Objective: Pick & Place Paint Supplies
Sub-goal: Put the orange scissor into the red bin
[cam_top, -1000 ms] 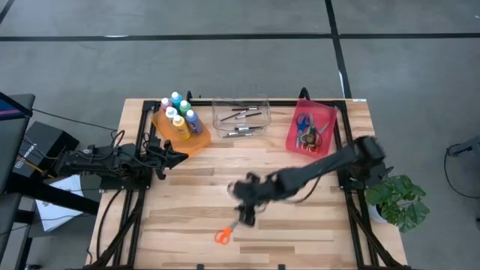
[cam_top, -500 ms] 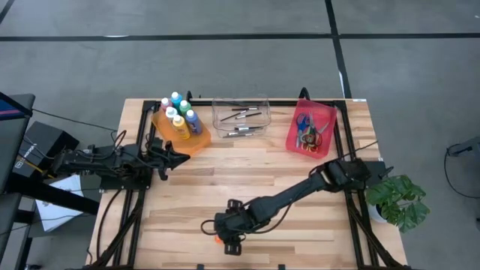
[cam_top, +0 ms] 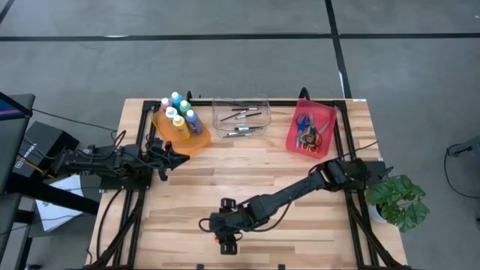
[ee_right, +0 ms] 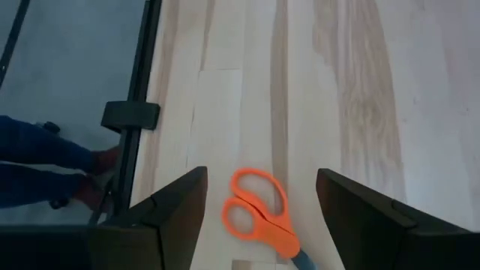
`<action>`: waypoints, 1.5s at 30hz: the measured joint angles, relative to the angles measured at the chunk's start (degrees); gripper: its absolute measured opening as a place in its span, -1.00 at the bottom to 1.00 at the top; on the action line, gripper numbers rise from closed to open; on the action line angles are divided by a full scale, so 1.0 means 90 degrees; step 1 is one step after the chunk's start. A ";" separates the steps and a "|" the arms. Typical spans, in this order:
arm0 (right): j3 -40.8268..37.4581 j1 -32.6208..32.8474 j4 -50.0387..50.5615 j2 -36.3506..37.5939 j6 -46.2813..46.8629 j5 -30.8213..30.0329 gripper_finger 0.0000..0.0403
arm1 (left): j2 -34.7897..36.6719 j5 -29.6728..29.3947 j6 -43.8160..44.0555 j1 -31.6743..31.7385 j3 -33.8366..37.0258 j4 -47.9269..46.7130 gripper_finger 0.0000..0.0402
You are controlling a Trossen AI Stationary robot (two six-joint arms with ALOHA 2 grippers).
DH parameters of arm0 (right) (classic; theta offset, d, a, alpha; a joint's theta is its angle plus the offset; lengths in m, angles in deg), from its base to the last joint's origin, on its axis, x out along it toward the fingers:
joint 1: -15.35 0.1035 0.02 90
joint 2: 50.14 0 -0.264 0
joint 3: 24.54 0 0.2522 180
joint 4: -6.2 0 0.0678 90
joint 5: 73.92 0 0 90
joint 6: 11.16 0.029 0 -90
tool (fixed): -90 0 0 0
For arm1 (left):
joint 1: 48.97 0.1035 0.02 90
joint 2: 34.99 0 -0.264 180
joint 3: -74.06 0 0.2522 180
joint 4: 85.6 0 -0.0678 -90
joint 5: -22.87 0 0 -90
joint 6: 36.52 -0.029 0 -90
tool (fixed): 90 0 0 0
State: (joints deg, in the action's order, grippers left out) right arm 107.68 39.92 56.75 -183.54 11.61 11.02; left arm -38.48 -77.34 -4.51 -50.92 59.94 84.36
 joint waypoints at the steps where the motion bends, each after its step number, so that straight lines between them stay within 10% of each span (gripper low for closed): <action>1: 0.0000 -0.0005 -0.0017 0.0002 -0.0037 -0.0050 0.23 | 0.0047 0.0008 0.0000 -0.0001 -0.0002 -0.0083 -0.97; 37: -0.0311 0.0099 -0.2366 -0.0647 -0.1549 -0.0111 0.22 | 0.0389 0.0044 0.0000 -0.0001 0.0000 -0.0031 -0.97; 45: -0.0345 0.0316 -0.1168 -0.0874 -0.1526 0.0055 0.22 | 0.0389 0.0058 0.0000 -0.0001 0.0000 -0.0026 -0.97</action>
State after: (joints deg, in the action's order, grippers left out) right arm 104.57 42.77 46.24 -191.40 -2.12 11.52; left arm -34.98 -76.82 -4.51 -50.93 59.94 84.13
